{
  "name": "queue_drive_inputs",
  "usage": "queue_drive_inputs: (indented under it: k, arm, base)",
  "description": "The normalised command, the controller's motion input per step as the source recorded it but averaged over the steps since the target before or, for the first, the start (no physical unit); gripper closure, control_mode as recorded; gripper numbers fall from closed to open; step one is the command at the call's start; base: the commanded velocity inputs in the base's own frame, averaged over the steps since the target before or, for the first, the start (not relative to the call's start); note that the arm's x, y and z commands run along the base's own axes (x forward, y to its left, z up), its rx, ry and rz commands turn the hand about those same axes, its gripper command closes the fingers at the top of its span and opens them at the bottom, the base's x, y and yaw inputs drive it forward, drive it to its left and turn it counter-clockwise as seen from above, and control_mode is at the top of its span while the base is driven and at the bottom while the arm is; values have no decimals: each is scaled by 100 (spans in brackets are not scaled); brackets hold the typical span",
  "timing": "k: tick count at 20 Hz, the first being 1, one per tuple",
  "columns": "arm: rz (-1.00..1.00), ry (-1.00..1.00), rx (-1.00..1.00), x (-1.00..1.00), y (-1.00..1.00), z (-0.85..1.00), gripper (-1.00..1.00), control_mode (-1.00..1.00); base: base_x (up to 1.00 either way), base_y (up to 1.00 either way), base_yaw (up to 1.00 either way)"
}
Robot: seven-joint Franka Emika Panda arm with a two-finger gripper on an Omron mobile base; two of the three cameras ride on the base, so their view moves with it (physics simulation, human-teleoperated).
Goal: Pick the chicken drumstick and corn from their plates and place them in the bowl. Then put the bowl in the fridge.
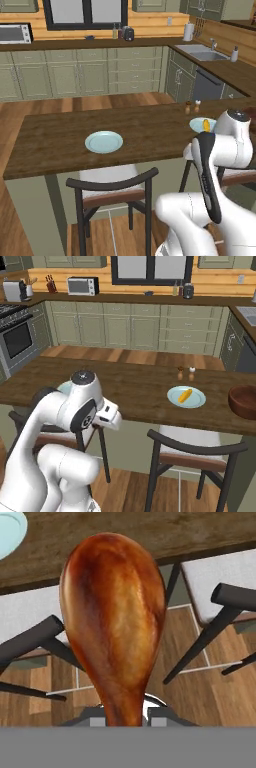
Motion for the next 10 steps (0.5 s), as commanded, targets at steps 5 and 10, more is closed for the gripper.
queue_drive_inputs:
  k: [5, 10]
  arm:
    - [0, 0, 0, 0, 0, 0, 100, 100]
    - [0, 0, 0, 0, 0, 0, 100, 100]
  base:
    - [-29, -63, -9]
    - [-68, -100, -2]
